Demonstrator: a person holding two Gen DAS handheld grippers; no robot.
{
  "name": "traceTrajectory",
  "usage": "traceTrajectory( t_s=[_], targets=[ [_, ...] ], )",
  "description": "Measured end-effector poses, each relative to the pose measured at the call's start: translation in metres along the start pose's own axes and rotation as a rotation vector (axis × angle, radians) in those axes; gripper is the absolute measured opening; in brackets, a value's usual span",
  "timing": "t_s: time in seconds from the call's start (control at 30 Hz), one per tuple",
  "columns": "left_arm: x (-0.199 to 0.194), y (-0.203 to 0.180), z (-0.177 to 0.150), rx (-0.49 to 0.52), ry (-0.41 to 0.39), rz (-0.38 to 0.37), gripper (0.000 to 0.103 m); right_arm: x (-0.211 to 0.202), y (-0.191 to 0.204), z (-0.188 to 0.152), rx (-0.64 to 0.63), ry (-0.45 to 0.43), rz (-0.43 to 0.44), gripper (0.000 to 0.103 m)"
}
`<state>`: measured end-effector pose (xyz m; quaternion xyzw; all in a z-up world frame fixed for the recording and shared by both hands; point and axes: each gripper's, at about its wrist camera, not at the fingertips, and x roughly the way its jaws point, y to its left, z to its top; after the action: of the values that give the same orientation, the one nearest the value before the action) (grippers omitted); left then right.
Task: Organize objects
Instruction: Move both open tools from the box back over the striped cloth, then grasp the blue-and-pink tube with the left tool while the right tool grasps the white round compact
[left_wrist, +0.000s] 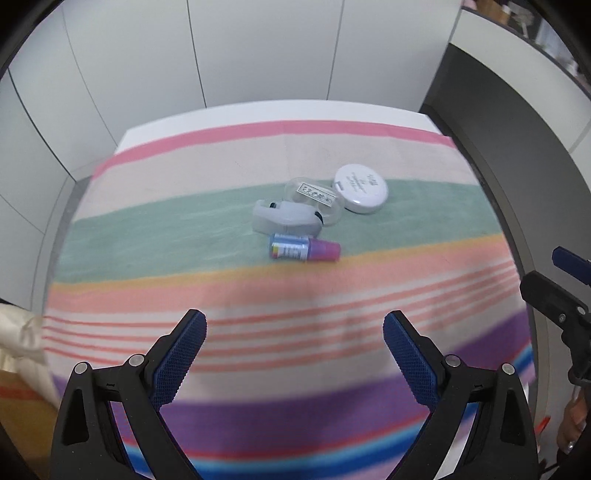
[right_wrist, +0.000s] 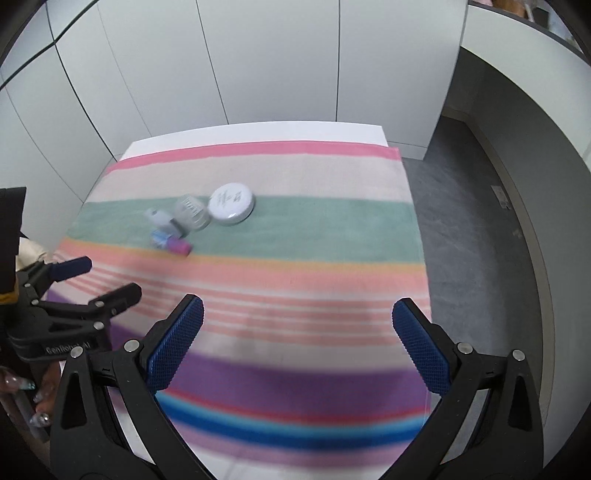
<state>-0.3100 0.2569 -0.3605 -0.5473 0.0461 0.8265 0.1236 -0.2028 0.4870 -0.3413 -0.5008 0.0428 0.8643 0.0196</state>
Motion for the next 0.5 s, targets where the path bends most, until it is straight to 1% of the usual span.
traceTrajectory(
  t_s=[0.13,0.23,0.37,0.5],
  targets=[
    [0.034,-0.001,0.013,-0.023,-0.009,0.002,0.098,0.038,0.0,0.018,-0.036,-0.008,0.05,0.103],
    [0.05,-0.001,0.02,-0.027,-0.009,0.008,0.097,0.068,0.009,0.031,-0.116,-0.012,0.06,0.103],
    [0.059,0.001,0.024,-0.044,-0.028,0.016,0.097,0.109,0.023,0.046,-0.205,0.002,0.079,0.103],
    [0.063,0.001,0.021,-0.021,-0.041,0.052,0.097,0.133,0.04,0.059,-0.259,-0.008,0.135,0.103]
  ],
)
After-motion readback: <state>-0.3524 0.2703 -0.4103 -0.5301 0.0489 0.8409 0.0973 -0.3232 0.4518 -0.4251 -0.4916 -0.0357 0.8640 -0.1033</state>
